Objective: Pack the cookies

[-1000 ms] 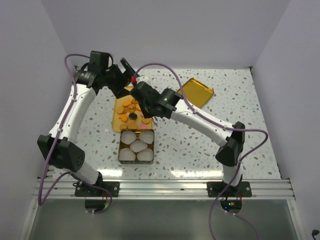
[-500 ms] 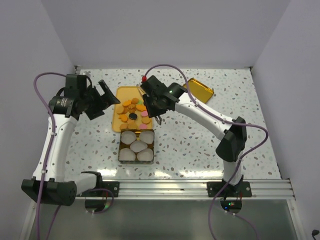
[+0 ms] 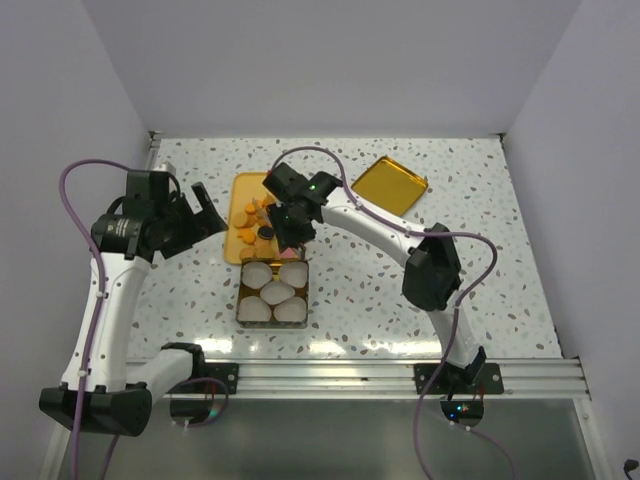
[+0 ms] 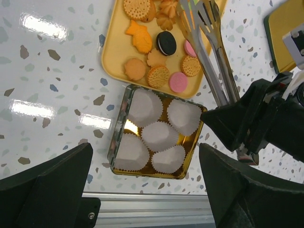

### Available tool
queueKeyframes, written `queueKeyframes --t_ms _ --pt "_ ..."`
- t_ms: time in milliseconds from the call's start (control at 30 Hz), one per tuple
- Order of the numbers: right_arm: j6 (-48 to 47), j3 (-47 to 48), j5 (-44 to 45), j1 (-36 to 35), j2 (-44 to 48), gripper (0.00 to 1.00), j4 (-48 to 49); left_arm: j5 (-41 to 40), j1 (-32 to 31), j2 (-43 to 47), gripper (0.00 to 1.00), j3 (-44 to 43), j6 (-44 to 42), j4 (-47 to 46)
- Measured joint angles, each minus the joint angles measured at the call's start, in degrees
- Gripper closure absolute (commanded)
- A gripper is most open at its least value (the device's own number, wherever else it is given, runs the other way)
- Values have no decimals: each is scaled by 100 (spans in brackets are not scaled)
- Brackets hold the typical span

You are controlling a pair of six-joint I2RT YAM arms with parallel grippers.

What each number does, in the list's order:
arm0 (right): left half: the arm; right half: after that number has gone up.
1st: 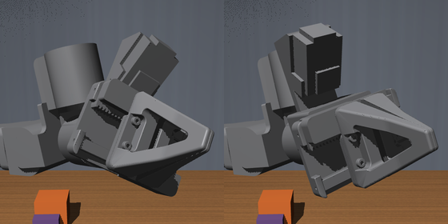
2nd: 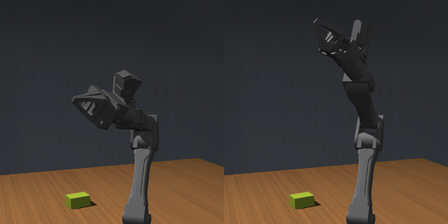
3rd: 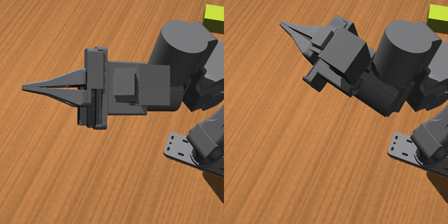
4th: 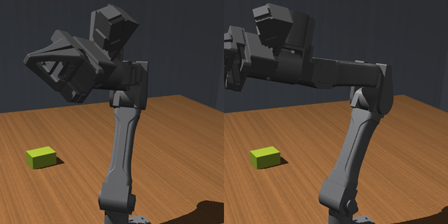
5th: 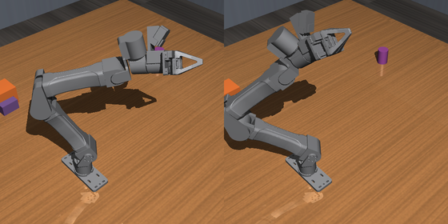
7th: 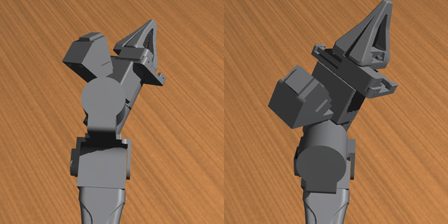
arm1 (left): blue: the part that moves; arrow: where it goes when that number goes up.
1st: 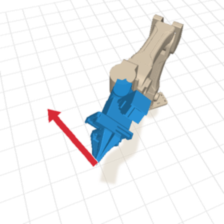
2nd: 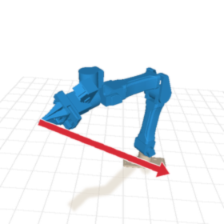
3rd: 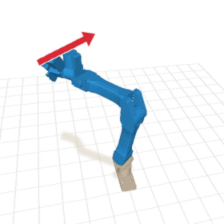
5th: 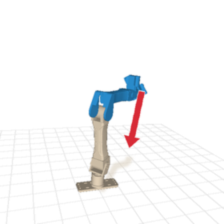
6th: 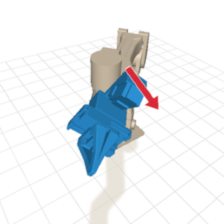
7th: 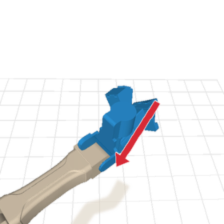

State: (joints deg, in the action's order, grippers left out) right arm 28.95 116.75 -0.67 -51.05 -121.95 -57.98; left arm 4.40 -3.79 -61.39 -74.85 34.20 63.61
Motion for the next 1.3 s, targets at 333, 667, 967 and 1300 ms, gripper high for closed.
queueKeyframes --t_ms 333,667,967,1300 --pt "15 706 122 0 -645 51 -262 -15 2 151 0 70 -107 85" --pt "68 807 144 0 -1054 52 -313 -13 2 166 0 72 -236 138" --pt "109 981 129 0 -1368 56 -358 -13 2 155 0 72 -238 144" --pt "105 1169 144 0 -1370 52 -584 -9 2 101 0 72 -234 162"
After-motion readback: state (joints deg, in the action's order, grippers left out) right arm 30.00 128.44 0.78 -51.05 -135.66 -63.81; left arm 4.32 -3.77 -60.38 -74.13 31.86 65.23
